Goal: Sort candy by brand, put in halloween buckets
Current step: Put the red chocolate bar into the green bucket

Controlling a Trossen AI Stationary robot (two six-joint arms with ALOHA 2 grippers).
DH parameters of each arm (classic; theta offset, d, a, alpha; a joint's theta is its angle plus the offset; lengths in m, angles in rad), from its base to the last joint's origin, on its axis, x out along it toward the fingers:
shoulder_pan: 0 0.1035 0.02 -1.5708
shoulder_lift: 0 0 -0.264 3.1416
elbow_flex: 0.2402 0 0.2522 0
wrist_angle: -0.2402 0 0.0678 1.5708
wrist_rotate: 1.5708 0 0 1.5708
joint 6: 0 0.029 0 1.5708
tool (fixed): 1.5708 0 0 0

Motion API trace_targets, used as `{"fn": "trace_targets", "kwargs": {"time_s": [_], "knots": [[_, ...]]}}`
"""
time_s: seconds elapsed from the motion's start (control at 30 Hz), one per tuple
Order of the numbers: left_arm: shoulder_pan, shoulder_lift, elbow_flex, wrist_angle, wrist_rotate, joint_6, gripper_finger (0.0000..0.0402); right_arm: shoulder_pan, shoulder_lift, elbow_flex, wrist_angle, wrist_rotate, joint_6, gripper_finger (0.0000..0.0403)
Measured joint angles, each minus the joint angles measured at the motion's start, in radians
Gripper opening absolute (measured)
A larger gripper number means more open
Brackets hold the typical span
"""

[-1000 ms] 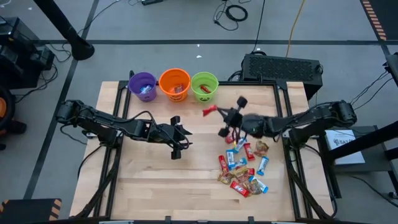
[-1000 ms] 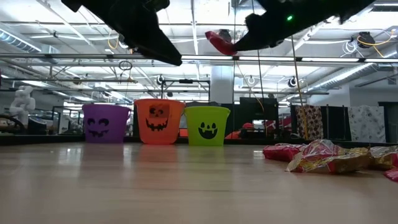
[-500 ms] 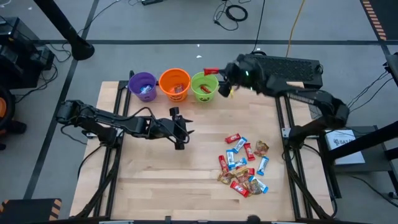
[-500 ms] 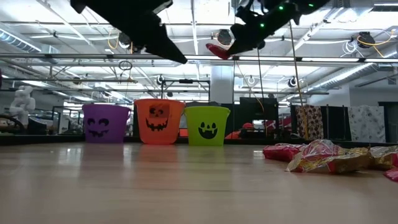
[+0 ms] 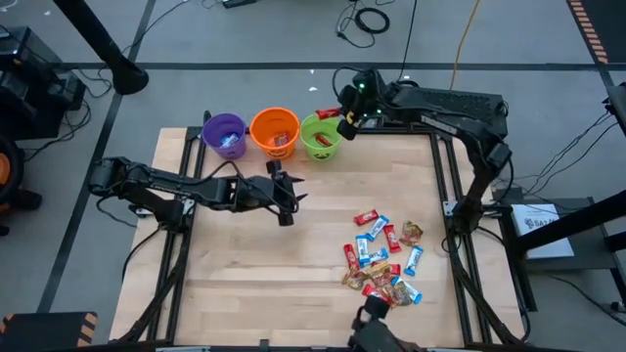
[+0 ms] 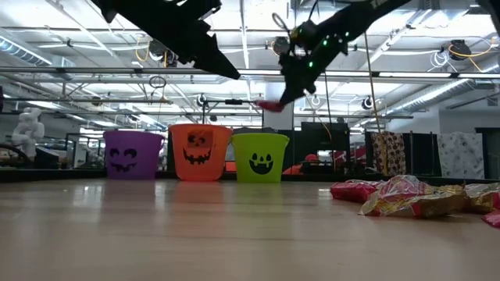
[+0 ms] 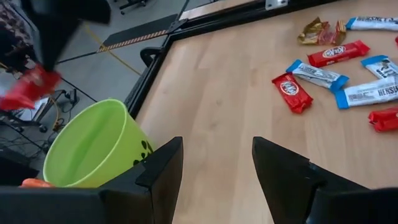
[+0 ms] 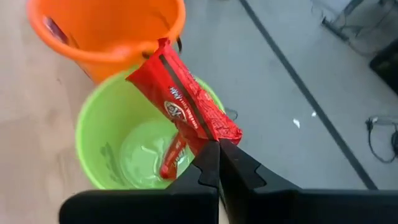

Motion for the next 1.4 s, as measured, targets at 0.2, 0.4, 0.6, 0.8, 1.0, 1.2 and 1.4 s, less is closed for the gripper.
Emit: {"fn": "trace_targets", "kwargs": {"time_s": [0.2,0.4,0.6,0.8,1.0,1.2,1.4], "knots": [[0.0,0.0,0.0,0.049,0.001,-0.001,0.02,-0.004,0.067,0.0,-0.004,0.003,-0.014,0.0],[0.0,0.0,0.0,0.062,0.001,0.0,0.02,-0.003,0.08,0.0,-0.005,0.007,-0.03,0.0],[0.0,0.0,0.0,0.075,0.003,0.001,0.02,-0.003,0.08,0.0,-0.006,0.008,-0.019,0.0],[0.0,0.0,0.001,0.098,0.004,0.021,0.02,-0.002,0.112,0.001,-0.019,0.006,-0.008,0.0],[0.0,0.0,0.001,0.097,0.004,0.027,0.02,-0.002,0.147,0.001,-0.02,0.008,0.021,0.0],[0.0,0.0,0.001,0.096,0.005,0.045,0.02,-0.002,0.149,0.001,-0.012,0.008,0.029,0.0001],[0.0,0.0,0.001,0.095,0.005,0.045,0.02,-0.002,0.149,0.001,-0.012,0.008,0.025,0.0001]]}}
